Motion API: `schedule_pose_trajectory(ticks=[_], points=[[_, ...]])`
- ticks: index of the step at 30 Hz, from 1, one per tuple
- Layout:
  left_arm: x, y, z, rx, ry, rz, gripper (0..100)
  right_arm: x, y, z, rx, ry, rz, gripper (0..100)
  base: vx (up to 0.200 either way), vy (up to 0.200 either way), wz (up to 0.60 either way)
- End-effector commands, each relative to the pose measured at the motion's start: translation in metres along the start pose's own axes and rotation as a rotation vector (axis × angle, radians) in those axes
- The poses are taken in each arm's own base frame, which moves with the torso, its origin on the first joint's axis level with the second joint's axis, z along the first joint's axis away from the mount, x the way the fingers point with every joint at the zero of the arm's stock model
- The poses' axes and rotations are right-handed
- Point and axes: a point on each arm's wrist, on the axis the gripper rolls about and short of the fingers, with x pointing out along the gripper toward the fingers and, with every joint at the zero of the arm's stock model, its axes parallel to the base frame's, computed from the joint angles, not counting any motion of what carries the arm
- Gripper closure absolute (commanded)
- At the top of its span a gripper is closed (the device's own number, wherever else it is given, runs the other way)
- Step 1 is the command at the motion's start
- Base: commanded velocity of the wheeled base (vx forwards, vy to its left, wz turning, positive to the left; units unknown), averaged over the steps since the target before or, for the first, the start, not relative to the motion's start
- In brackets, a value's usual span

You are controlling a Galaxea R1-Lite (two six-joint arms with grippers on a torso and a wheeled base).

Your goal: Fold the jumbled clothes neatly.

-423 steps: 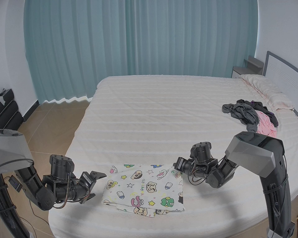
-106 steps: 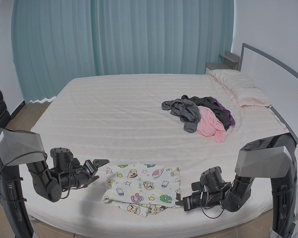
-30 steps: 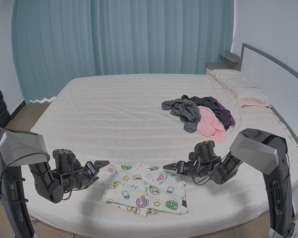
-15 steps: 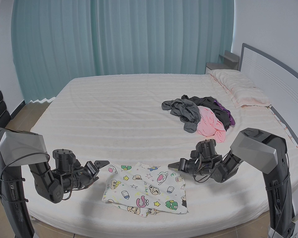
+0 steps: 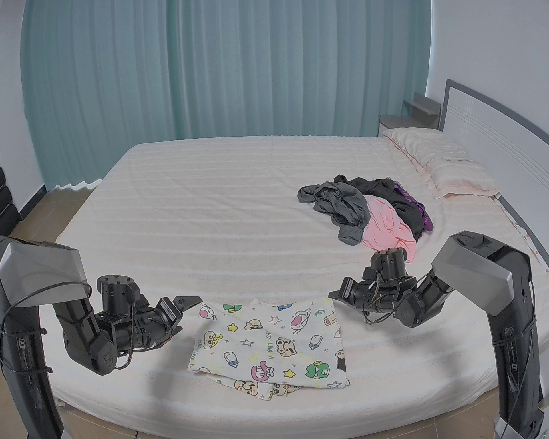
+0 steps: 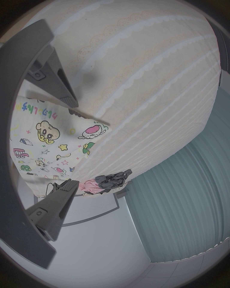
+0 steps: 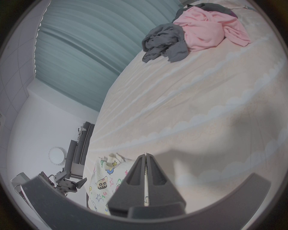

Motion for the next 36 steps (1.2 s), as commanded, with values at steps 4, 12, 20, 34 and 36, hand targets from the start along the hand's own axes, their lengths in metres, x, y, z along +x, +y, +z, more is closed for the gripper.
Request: schedule_pose_trajectory(ticks=[4,12,20,34,36], points=[[0.0,0.0,0.0,-0.001,0.001,0.001,0,0.0,-0.006,0.005,0.011,-0.011,-0.015,100,0.0,0.0,0.0],[0.0,0.0,0.0,-0.001,0.001,0.001,0,0.0,-0.009,0.009,0.043,-0.013,-0.058,100,0.0,0.0,0.0],[0.0,0.0,0.0,-0.001,0.001,0.001,0,0.001,-0.01,0.009,0.047,-0.013,-0.062,100,0.0,0.0,0.0],[0.017,-0.043,-0.047,-0.008,-0.048,0.006,0,-0.001,-0.013,0.01,0.053,-0.02,-0.064,0,0.0,0.0,0.0],[0.02,-0.05,-0.058,-0.05,-0.042,-0.002,0,-0.002,-0.013,0.01,0.053,-0.02,-0.064,0,0.0,0.0,0.0]])
